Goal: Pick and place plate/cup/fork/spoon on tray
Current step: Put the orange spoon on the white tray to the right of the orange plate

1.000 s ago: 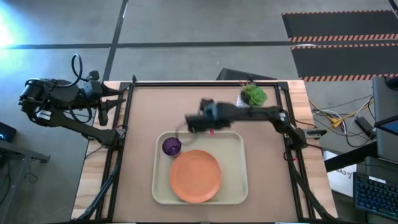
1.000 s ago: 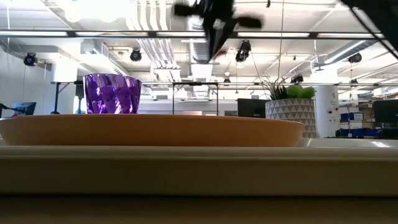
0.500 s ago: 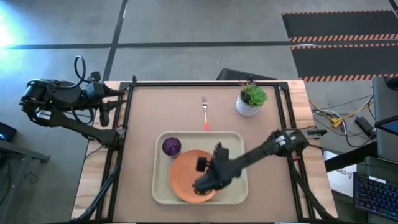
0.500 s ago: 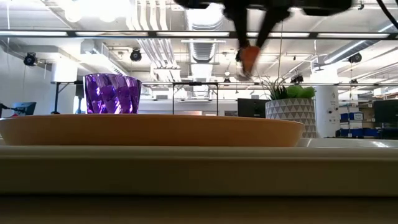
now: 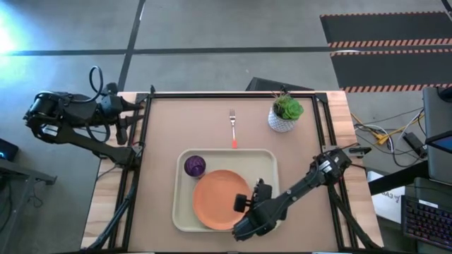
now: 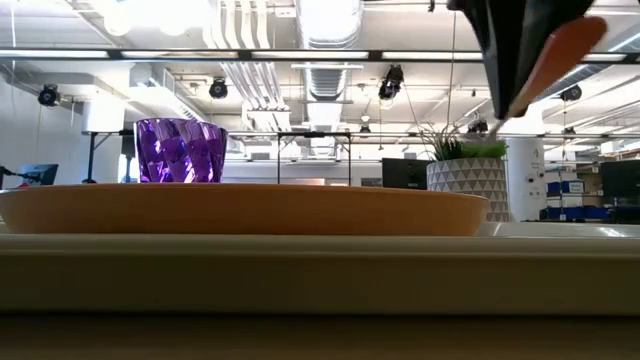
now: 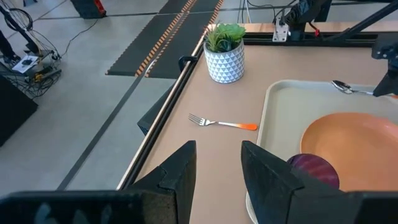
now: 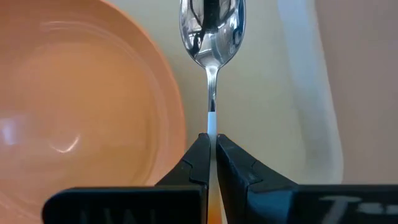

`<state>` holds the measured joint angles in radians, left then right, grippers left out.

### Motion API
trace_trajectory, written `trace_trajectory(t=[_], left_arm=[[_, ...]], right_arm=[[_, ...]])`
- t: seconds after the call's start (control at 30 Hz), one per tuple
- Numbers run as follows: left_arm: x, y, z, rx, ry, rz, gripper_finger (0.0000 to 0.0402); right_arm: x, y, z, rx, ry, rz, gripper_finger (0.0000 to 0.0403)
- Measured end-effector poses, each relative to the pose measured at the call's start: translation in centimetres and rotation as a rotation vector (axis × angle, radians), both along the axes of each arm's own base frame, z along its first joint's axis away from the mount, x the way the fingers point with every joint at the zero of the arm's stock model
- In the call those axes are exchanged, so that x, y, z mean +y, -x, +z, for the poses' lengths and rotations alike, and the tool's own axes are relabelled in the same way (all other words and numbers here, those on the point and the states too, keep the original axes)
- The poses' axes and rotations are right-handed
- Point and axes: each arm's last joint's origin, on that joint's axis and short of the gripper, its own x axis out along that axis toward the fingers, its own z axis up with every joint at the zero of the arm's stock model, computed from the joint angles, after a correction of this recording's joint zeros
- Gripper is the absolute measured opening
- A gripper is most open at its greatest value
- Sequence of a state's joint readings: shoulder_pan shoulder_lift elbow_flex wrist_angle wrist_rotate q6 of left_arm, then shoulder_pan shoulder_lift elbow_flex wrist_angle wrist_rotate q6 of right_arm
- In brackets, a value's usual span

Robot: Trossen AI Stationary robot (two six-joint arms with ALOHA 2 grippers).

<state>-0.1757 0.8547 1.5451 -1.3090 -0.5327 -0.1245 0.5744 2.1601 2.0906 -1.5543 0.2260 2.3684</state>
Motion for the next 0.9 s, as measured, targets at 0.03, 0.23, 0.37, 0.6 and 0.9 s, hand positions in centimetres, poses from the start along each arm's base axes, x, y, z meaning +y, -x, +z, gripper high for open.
trace_trajectory(t=[0.03, 0.23, 0.37, 0.6, 0.9], left_arm=[[0.0, -0.1, -0.1, 0.003, 0.0, 0.0, 0.0111], [-0.1, -0.2, -0.3, 0.01, 0.007, 0.0, 0.0111], [-0.1, -0.3, -0.3, 0.002, 0.008, 0.0, 0.0111], [-0.1, -0.3, -0.2, -0.004, 0.011, -0.001, 0.0111], [-0.1, -0.4, -0.1, -0.016, 0.014, 0.0, 0.0111]], right_arm=[[0.0, 0.1, -0.2, 0.006, 0.004, 0.003, 0.0008], [0.4, 0.4, -1.8, 0.02, -0.012, 0.023, 0.0008], [0.4, 0.9, -3.0, -0.014, -0.042, 0.034, 0.0008], [-0.9, 2.8, -4.7, -0.092, -0.083, 0.037, 0.0008], [-3.3, 4.6, -7.4, -0.205, -0.123, 0.114, 0.0006]])
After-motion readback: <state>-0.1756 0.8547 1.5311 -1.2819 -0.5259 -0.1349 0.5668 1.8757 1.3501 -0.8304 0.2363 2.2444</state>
